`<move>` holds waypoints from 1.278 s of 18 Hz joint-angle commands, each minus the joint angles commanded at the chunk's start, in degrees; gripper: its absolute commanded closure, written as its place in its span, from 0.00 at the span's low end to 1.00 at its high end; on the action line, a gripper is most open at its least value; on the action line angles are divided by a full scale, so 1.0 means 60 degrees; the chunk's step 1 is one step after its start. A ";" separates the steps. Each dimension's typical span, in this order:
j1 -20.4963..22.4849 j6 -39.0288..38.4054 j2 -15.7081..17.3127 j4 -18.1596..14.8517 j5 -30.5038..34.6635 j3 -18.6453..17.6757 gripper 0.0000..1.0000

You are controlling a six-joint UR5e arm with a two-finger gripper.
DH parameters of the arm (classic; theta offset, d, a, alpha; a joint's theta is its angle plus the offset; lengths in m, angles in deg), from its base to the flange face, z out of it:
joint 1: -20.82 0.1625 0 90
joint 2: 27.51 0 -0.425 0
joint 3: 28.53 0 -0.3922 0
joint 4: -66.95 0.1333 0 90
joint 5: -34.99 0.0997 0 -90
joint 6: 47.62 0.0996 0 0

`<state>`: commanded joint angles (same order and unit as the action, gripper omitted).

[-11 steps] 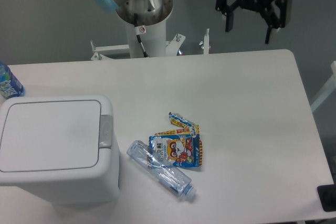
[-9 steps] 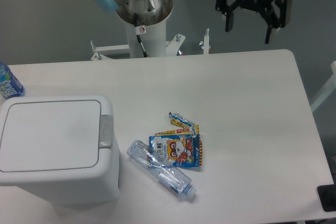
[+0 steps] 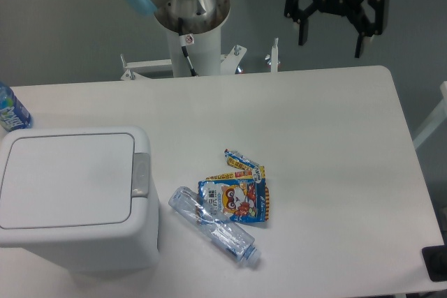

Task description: Open the trash can

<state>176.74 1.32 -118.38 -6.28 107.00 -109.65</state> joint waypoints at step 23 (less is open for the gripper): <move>-0.2871 -0.5987 -0.1348 0.1321 -0.1454 -0.0264 0.00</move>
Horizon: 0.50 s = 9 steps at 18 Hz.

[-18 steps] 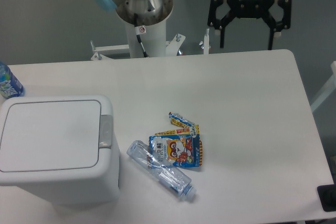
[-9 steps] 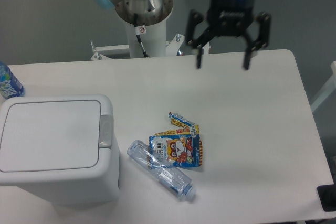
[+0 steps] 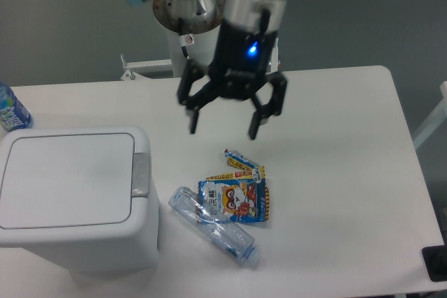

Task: Open the trash can
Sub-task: 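Move the open gripper down toward the trash can lid's edge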

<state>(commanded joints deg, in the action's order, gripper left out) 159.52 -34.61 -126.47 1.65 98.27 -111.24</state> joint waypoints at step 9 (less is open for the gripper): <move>-0.0513 0.0000 -0.0396 0.0425 0.0015 -0.0044 0.00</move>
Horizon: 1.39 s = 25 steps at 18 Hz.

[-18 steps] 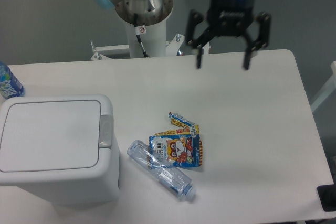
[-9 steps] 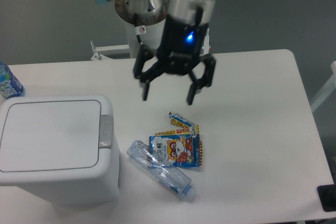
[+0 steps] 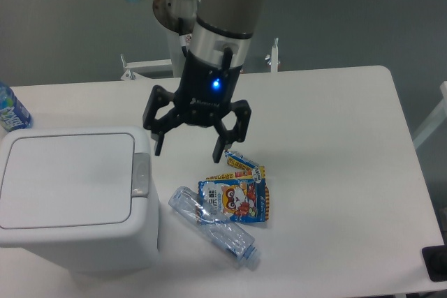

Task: Open the trash can
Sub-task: 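Move the open gripper down toward the trash can lid's edge, then lower a gripper finger onto the lid's push button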

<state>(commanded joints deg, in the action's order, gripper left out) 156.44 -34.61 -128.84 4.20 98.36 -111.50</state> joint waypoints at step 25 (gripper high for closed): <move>-0.0293 0.0015 -0.0425 0.0161 0.0015 -0.0249 0.00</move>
